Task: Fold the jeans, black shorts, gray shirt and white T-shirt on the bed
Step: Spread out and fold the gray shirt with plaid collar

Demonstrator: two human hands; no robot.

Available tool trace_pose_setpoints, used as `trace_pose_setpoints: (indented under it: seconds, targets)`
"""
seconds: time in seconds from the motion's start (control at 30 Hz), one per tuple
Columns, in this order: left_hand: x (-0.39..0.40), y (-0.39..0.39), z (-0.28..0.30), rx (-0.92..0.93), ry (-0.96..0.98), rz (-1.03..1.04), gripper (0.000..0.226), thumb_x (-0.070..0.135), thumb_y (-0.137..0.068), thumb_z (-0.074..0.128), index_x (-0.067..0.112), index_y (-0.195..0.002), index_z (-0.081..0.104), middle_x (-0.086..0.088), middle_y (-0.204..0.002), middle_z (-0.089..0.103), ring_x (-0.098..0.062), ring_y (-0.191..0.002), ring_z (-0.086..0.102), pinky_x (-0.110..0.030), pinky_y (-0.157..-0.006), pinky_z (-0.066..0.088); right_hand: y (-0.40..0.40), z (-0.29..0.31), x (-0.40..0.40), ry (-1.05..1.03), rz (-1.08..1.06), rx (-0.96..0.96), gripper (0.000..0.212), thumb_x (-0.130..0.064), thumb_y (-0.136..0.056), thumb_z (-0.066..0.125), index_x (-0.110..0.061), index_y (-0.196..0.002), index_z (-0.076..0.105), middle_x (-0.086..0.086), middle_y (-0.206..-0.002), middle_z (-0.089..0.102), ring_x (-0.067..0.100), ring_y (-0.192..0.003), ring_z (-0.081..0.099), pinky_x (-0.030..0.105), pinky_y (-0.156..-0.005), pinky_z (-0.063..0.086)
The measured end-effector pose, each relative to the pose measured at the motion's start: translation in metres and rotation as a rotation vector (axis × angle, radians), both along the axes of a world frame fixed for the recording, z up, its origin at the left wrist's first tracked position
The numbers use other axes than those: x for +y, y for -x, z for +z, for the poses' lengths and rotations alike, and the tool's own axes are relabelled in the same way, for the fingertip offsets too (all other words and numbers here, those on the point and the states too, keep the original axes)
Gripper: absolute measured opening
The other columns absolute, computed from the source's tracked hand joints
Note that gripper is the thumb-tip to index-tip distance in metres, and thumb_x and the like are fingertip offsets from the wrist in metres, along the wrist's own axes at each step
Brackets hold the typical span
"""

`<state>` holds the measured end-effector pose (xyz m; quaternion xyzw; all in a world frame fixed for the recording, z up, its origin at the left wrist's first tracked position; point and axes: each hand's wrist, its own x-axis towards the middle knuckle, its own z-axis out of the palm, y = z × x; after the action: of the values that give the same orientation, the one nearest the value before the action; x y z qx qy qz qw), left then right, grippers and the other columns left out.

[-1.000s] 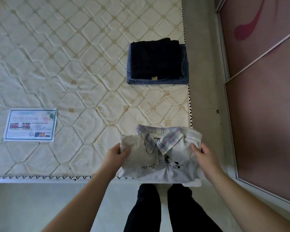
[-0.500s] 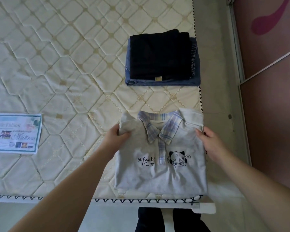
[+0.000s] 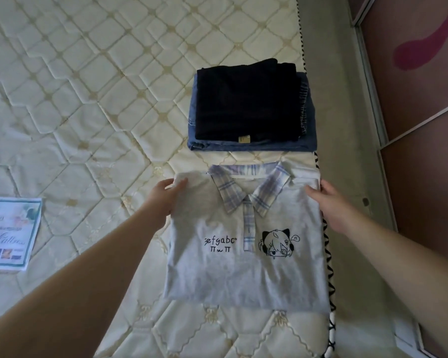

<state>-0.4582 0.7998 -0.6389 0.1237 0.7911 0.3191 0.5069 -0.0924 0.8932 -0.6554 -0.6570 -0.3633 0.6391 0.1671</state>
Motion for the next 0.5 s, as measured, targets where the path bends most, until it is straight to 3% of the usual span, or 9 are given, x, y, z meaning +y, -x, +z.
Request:
trace_pose_setpoints:
  seconds: [0.03, 0.1, 0.17, 0.27, 0.37, 0.43, 0.5]
  targets:
    - [0.005, 0.002, -0.002, 0.001, 0.050, -0.030, 0.059, 0.058, -0.080, 0.070, 0.011, -0.114, 0.062, -0.008, -0.104, 0.070, -0.022, -0.089, 0.069, -0.033, -0.067, 0.058, 0.002, -0.002, 0.003, 0.029, 0.002, -0.014, 0.046, -0.043, -0.089, 0.066, -0.029, -0.131, 0.054, -0.008, -0.136, 0.054, 0.006, -0.106, 0.063, 0.036, -0.089, 0.049]
    - [0.014, 0.007, -0.002, -0.094, 0.133, -0.074, 0.068, 0.068, -0.074, 0.068, 0.007, -0.105, 0.067, -0.009, -0.098, 0.074, -0.025, -0.088, 0.072, -0.033, -0.071, 0.059, 0.003, -0.005, 0.013, 0.080, -0.009, -0.077, 0.069, -0.063, -0.079, 0.066, -0.028, -0.137, 0.049, -0.001, -0.138, 0.054, 0.023, -0.123, 0.054, 0.048, -0.105, 0.040]
    - [0.026, 0.010, -0.001, -0.234, 0.143, -0.114, 0.067, 0.069, -0.074, 0.067, 0.009, -0.103, 0.069, -0.009, -0.098, 0.075, -0.025, -0.090, 0.073, -0.032, -0.070, 0.060, 0.005, -0.007, 0.024, 0.119, -0.051, -0.086, 0.081, -0.071, -0.074, 0.065, -0.024, -0.137, 0.050, 0.004, -0.131, 0.059, 0.031, -0.121, 0.055, 0.051, -0.107, 0.040]
    - [0.044, 0.012, -0.002, -0.169, 0.088, -0.083, 0.044, 0.043, -0.085, 0.072, 0.008, -0.111, 0.068, -0.010, -0.103, 0.073, -0.025, -0.094, 0.071, -0.036, -0.079, 0.058, 0.011, -0.011, 0.037, 0.104, -0.173, -0.001, 0.053, -0.043, -0.088, 0.069, -0.015, -0.132, 0.057, 0.010, -0.122, 0.065, 0.029, -0.104, 0.064, 0.041, -0.091, 0.051]
    - [0.049, 0.016, -0.005, -0.030, -0.048, -0.117, 0.021, 0.020, -0.086, 0.072, 0.015, -0.106, 0.071, -0.006, -0.096, 0.073, -0.018, -0.084, 0.071, -0.029, -0.069, 0.057, 0.015, -0.009, 0.040, 0.029, -0.253, 0.045, 0.023, -0.010, -0.093, 0.060, -0.014, -0.115, 0.065, 0.014, -0.105, 0.069, 0.029, -0.086, 0.068, 0.042, -0.079, 0.055]
    - [0.046, 0.021, -0.004, -0.059, -0.147, -0.105, 0.010, 0.016, -0.087, 0.071, 0.019, -0.096, 0.070, 0.001, -0.088, 0.074, -0.012, -0.074, 0.070, -0.024, -0.060, 0.055, 0.014, -0.005, 0.042, -0.018, -0.311, 0.112, 0.020, 0.000, -0.090, 0.057, -0.017, -0.098, 0.065, 0.010, -0.090, 0.069, 0.024, -0.074, 0.067, 0.035, -0.068, 0.055]
    - [0.044, 0.025, -0.006, -0.074, -0.228, -0.052, 0.014, 0.009, -0.090, 0.065, 0.022, -0.086, 0.067, 0.005, -0.084, 0.074, -0.008, -0.069, 0.067, -0.020, -0.054, 0.052, 0.014, -0.003, 0.042, -0.065, -0.339, 0.175, 0.021, 0.004, -0.089, 0.055, -0.015, -0.095, 0.062, 0.010, -0.087, 0.067, 0.022, -0.072, 0.066, 0.034, -0.067, 0.054]
